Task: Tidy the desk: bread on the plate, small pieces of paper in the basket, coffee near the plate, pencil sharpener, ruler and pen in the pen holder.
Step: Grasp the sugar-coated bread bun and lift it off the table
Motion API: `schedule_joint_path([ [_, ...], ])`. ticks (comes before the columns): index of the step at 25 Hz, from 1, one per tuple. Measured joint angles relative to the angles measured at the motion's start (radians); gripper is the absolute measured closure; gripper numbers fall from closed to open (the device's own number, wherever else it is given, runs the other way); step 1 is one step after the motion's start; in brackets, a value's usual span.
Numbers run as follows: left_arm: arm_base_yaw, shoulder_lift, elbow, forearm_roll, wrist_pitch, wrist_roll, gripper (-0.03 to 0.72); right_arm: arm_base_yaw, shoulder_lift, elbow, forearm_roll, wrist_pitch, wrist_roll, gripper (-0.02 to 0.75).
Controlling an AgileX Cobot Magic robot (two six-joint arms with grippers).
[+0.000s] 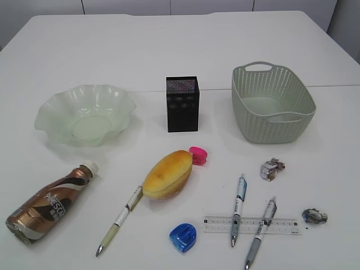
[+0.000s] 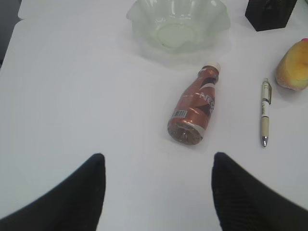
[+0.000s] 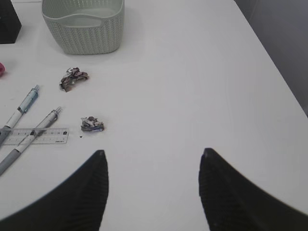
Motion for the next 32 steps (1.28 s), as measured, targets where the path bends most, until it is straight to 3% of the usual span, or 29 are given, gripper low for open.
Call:
schedule_joint_path([
  [14,-0.022,0.107,-0.037,-0.003,0.000,0.000,0.191,0.000,0.000,0.000,-0.047,0.000,-0.004,0.271],
  [25,-0.022,0.380,-0.386,-0.101,0.077,0.000,0.191,0.000,0.003,0.000,-0.035,0.000,0.009,0.271],
  [32,-0.022,0.627,-0.648,-0.159,0.151,-0.002,0.191,0.000,0.176,-0.054,0.020,-0.022,0.032,0.271],
])
